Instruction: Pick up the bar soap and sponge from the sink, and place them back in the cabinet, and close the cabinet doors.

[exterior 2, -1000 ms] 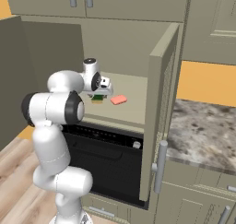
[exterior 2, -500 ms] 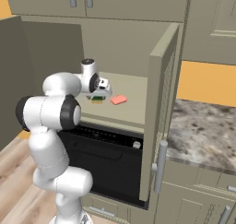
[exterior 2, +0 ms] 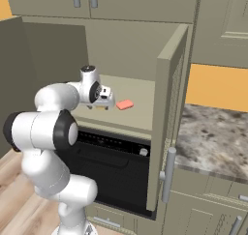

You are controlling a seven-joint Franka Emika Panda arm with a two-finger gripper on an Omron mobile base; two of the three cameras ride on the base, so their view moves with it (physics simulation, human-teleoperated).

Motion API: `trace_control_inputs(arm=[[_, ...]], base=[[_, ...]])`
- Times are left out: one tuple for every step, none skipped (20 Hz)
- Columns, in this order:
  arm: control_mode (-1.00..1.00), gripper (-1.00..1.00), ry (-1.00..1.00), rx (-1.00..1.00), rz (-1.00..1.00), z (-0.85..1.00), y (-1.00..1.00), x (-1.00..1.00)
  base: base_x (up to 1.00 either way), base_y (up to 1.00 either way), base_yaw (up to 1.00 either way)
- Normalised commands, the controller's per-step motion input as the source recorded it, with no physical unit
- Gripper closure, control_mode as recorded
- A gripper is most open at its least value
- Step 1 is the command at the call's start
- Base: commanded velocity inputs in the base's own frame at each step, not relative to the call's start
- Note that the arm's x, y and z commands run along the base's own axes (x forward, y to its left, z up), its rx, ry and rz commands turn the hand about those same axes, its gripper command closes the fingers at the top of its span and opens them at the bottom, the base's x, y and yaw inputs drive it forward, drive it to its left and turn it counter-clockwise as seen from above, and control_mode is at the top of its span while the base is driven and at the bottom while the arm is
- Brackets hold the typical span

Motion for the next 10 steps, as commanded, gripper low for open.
trace_control_inputs(arm=[[-1.00,-1.00,0.00,0.00,0.00,0.00,0.00,-0.34],[-1.00,-1.00,0.00,0.00,0.00,0.00,-0.07,-0.41],[-1.00,-1.00,0.00,0.00,0.00,0.03,-0.14,-0.47],[-1.00,-1.00,0.00,0.00,0.00,0.03,-0.14,-0.46],[-1.00,-1.00,0.00,0.00,0.00,0.00,-0.05,-0.36],[-1.00,-1.00,0.00,0.00,0.00,0.00,0.00,-0.36],[-1.00,-1.00,0.00,0.00,0.00,0.00,0.00,-0.36],[-1.00,-1.00,0.00,0.00,0.00,0.00,0.00,-0.32],[-1.00,-1.00,0.00,0.00,0.00,0.00,0.00,-0.29],[-1.00,-1.00,0.00,0.00,0.00,0.00,0.00,-0.26]], base=[[0.00,0.00,0.00],[0.00,0.00,0.00],[0.00,0.00,0.00],[0.00,0.00,0.00],[0.00,0.00,0.00],[0.00,0.00,0.00],[0.00,0.00,0.00],[0.00,0.00,0.00],[0.00,0.00,0.00],[0.00,0.00,0.00]])
